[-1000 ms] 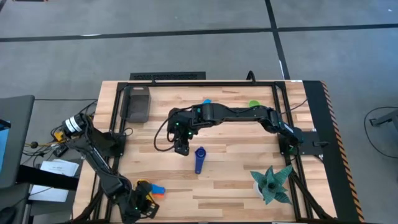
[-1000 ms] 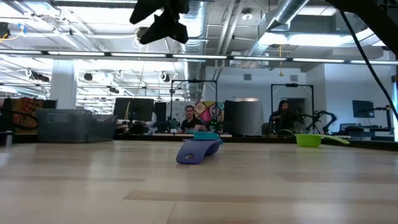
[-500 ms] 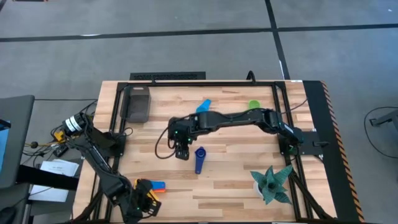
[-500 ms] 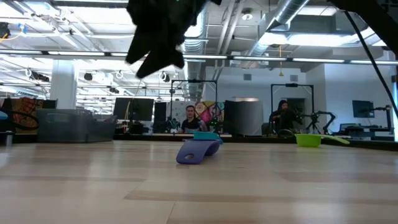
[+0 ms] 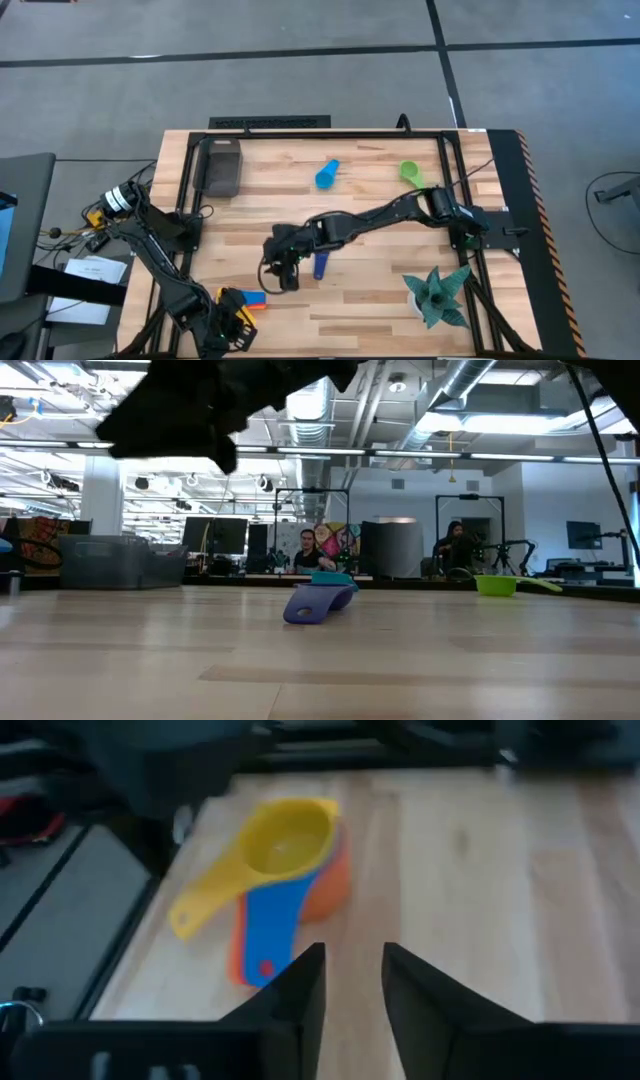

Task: Nest measuring cups in basket
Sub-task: Stack the yellow measuring cup on top of the blue measuring cup

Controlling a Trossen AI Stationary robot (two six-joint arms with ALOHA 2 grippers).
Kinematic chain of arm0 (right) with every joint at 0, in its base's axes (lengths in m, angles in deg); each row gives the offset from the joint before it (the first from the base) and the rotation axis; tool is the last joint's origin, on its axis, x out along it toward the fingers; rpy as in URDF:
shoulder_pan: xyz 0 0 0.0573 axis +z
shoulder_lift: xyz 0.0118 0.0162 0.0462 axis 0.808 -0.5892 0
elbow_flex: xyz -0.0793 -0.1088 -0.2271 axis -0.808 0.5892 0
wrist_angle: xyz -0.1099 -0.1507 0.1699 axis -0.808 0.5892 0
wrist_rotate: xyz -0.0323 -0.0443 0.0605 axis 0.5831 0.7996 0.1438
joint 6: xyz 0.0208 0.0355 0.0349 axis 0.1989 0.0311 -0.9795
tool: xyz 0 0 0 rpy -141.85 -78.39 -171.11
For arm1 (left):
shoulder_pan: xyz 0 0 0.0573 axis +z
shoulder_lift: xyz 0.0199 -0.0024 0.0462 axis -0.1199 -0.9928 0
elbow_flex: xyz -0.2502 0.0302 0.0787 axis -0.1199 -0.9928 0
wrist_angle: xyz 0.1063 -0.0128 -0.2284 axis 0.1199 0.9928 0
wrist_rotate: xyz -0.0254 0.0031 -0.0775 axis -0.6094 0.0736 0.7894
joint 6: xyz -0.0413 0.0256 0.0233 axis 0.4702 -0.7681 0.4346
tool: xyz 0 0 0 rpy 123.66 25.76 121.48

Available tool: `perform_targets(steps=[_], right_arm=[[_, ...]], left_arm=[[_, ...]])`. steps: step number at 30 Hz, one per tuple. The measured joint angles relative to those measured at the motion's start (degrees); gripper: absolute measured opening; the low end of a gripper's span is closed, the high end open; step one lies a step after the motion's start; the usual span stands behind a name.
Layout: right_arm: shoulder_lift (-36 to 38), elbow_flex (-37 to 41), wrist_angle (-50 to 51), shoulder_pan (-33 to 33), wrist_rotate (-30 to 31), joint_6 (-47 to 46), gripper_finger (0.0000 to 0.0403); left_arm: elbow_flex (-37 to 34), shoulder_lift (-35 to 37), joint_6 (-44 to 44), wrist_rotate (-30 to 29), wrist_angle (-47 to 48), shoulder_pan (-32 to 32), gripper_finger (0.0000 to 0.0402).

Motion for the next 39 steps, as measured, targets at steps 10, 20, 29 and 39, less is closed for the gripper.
perform_targets(steps=[10, 20, 29, 39], right_arm=[[-5.47, 0.1, -4.2, 2.49, -1.88, 1.16, 0.0082], [-9.16, 0.2, -6.04, 1.77, -1.4, 1.16, 0.0076], [-11.39, -2.61, -8.15, 1.6, -3.08, 4.27, 0.0076], [-11.42, -3.41, -6.0, 2.99, -7.39, 8.54, 0.0075]], left_arm=[[-0.02, -0.5, 0.08, 0.58, 2.18, 0.16, 0.0], [-0.02, -0.5, 0.08, 0.99, 2.86, 1.49, 0.0], [-0.02, -0.5, -1.92, 1.3, 4.52, 4.03, 0.0], [-0.04, -0.5, -3.01, 1.33, 5.13, 6.41, 0.0]])
